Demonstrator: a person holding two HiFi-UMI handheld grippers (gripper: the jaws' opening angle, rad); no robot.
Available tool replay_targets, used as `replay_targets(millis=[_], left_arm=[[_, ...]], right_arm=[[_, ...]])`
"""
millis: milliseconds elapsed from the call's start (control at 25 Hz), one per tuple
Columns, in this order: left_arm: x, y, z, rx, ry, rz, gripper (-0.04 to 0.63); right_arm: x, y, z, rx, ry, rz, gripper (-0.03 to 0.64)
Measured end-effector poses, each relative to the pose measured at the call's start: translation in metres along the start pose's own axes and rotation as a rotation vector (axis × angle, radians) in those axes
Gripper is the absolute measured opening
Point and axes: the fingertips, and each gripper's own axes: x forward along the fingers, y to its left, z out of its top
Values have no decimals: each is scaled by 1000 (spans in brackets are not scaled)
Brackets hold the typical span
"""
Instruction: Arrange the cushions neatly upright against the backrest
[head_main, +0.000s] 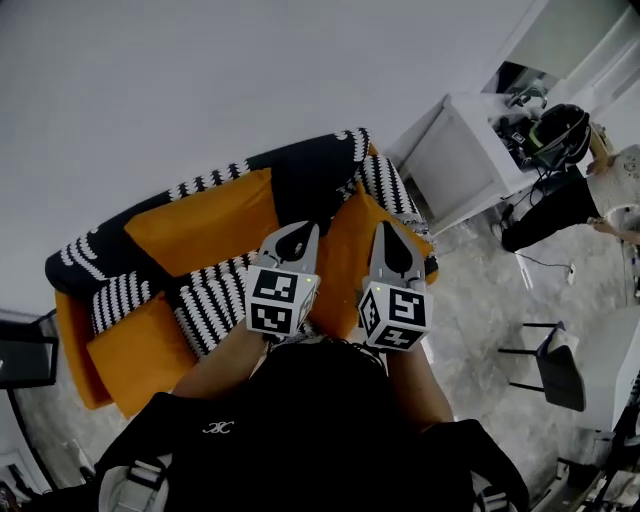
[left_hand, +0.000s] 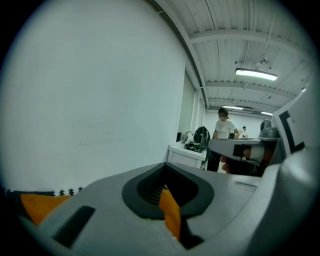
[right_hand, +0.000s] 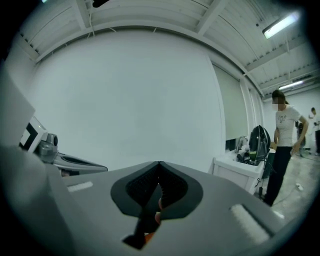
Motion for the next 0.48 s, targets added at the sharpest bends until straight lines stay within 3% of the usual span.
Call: replay_targets(millis=[240,480], left_arm=[[13,-16,-21,-6,37,-101,8],[33,-35,-29,-1,61,-129,8]], right_arm=[[-14,-16,-23,-46,53,-83,8],[-21,-48,-29,-43,47,-128,8]])
